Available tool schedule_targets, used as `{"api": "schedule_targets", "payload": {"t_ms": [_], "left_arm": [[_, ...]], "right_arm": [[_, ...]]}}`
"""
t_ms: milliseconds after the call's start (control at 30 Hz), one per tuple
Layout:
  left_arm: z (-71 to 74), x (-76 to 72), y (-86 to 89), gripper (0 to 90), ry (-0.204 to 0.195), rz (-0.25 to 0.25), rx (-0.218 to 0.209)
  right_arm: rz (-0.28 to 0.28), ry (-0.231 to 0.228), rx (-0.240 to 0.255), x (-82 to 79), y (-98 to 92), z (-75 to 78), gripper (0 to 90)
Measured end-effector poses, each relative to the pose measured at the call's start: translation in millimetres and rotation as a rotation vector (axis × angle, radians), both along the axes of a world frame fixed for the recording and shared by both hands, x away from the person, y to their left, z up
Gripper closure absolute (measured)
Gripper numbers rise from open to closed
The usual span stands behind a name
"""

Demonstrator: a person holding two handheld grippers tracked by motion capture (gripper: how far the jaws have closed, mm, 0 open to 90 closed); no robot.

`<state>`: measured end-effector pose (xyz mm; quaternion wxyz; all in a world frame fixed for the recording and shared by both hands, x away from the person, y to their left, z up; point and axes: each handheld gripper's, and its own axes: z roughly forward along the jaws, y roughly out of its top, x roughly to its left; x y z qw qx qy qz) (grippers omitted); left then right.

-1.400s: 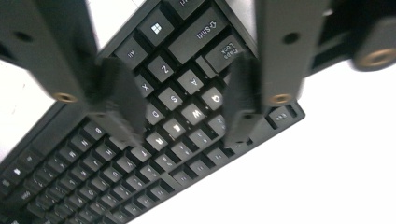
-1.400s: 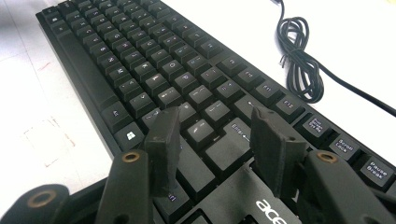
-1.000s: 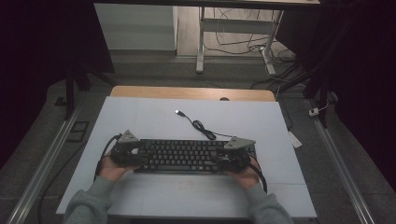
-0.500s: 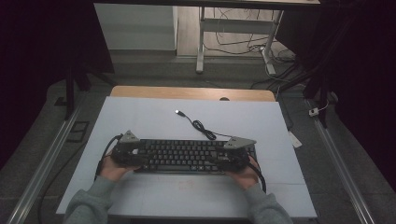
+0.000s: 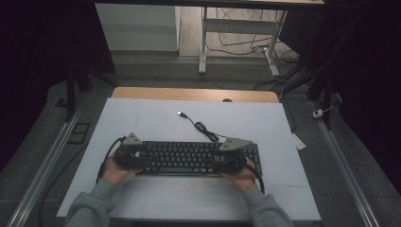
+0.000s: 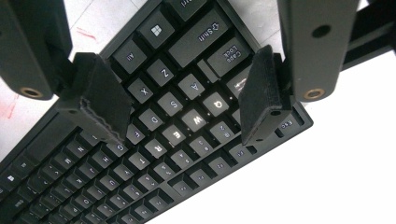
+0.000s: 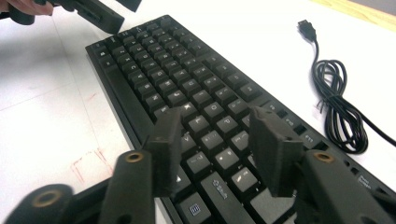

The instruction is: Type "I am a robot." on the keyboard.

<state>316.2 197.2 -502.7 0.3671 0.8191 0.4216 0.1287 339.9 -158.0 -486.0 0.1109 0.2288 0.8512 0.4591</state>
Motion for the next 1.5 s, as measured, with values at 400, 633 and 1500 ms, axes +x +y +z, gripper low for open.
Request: {"api": "schedule_targets", "payload": {"t_ms": [400, 633, 1500], "left_arm": [[-0.8, 0.7, -0.1, 33.8, 0.002, -0.001, 0.003], [-1.1, 0.8, -0.2, 33.7, 0.003, 0.000, 0.003], [-1.8, 1.1, 0.0, 33.1, 0.005, 0.000, 0.006]], "right_arm": [[0.060, 0.038, -0.025, 1.0, 21.8, -2.5, 84.0], [0.083, 0.051, -0.052, 2.1, 40.7, -5.6, 90.0], [0.096, 0.082, -0.118, 9.6, 74.4, -27.7, 90.0]]}}
